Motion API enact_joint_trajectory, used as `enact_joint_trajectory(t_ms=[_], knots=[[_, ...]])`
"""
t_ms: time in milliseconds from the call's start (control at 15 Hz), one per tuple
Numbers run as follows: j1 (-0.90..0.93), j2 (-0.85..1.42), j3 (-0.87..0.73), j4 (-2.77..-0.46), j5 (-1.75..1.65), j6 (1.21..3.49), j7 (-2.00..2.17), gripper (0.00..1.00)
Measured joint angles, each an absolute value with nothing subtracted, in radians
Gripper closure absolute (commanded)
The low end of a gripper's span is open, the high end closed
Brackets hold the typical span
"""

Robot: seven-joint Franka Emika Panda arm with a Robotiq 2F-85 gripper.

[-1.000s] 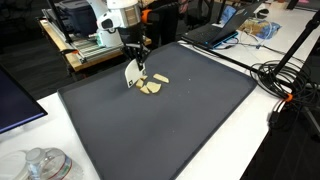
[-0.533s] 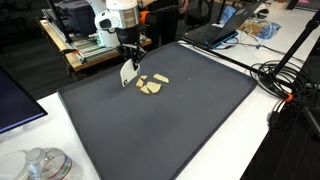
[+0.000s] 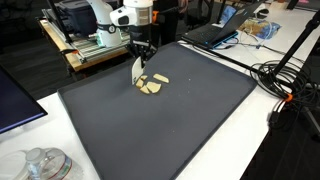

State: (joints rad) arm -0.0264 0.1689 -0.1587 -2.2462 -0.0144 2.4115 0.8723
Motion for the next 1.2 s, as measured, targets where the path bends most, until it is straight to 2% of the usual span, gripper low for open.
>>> enact_joint_trajectory(t_ms=[1200], knots=[[0.138,0.199,-0.072,-2.205,-0.366,2.410,0.980,0.99]])
